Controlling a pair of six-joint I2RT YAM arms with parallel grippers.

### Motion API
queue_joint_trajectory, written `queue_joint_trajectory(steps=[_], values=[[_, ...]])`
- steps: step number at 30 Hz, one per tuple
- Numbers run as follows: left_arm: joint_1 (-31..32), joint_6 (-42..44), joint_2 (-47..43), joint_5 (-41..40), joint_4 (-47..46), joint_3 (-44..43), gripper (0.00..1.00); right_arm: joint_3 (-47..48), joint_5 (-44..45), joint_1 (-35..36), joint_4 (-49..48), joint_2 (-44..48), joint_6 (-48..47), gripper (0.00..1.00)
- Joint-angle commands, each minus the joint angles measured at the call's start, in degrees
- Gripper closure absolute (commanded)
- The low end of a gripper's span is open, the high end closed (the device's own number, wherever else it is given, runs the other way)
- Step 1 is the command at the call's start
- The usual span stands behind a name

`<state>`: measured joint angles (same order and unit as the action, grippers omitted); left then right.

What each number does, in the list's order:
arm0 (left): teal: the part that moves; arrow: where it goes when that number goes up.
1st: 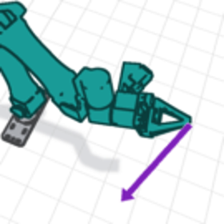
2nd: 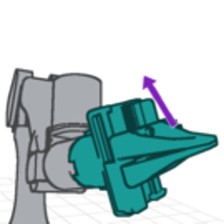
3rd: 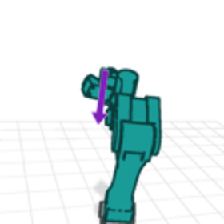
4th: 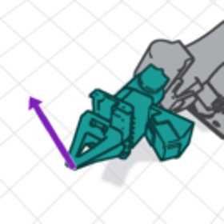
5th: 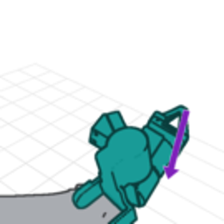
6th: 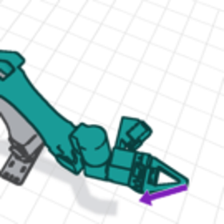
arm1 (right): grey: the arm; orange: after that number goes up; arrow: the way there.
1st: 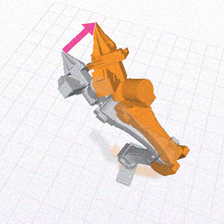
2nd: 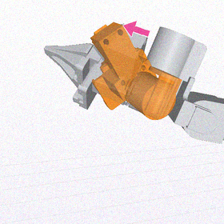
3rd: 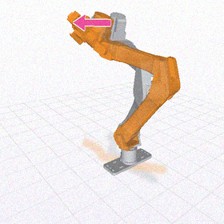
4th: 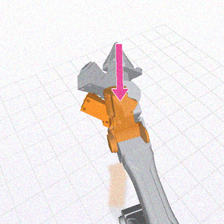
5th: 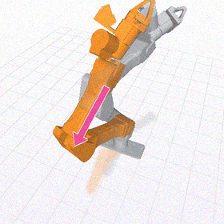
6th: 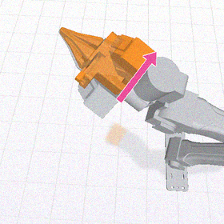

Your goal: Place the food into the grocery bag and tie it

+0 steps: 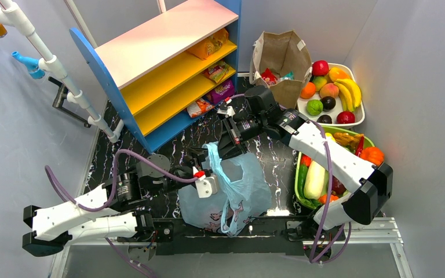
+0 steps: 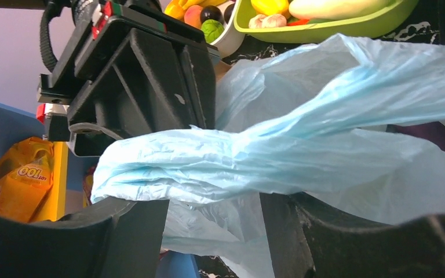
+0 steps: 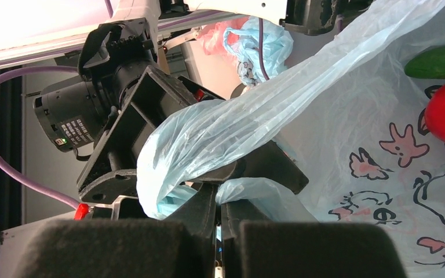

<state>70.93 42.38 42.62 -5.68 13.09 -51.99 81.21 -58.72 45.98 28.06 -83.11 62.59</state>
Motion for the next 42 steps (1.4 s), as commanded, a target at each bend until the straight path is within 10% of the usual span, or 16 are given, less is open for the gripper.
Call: queue_joint_trajectory(steps=[1, 9, 42], values=[[-0.3, 0.1, -0.2, -0.6, -6.6, 0.7, 0.45, 2.4, -1.2, 0.8, -2.6, -0.1, 0.3, 0.86], [-0.3, -1.8, -1.2, -0.1, -10.1, 2.1, 0.43, 2.2, 0.0, 1.3, -2.1, -0.2, 0.2, 0.62], [-0.3, -10.2, 1.1, 8.4, -22.1, 1.7, 0.41, 7.3, 6.0, 1.6, 14.5, -2.9, -1.7, 0.58]])
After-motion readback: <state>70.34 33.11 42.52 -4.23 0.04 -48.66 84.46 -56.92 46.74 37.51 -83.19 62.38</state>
